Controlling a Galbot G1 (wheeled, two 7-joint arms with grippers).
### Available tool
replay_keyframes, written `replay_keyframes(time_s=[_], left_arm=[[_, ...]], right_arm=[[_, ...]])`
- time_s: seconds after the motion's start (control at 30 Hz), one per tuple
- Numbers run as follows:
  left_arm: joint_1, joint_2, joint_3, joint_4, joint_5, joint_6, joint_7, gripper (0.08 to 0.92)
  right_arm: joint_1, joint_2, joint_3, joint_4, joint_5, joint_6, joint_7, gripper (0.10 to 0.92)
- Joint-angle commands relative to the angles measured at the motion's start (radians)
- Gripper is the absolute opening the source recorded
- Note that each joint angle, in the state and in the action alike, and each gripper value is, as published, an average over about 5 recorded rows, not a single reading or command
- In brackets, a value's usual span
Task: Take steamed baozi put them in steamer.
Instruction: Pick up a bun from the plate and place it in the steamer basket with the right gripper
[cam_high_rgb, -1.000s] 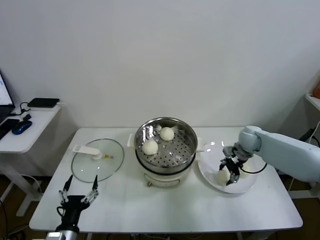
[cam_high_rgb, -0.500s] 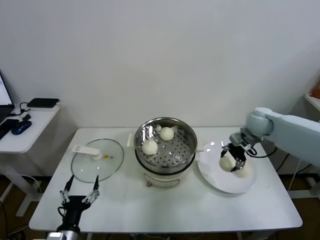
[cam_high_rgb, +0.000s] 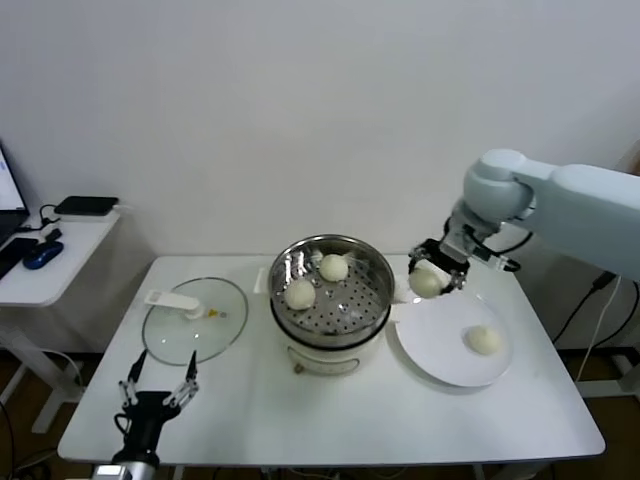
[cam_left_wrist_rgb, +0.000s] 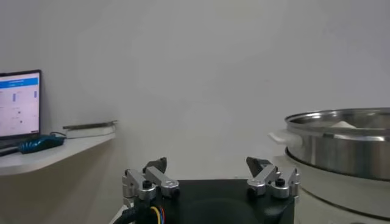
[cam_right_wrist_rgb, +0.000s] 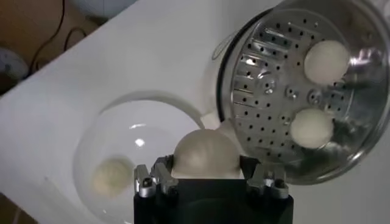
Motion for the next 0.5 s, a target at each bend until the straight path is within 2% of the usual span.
replay_keyframes(time_s=[0.03, 0.5], left_arm=[[0.005, -0.001, -0.003, -0.002, 0.001, -0.002, -0.001, 0.823], [-0.022, -0.006, -0.005, -0.013, 0.017, 0.027, -0.001, 0.823]], right_arm=[[0.004, 0.151, 0.094, 0.038, -0.212, 0.099, -0.01, 0.712], [-0.194, 0.365, 0.194, -0.087, -0.32, 0.113, -0.006, 0.712]])
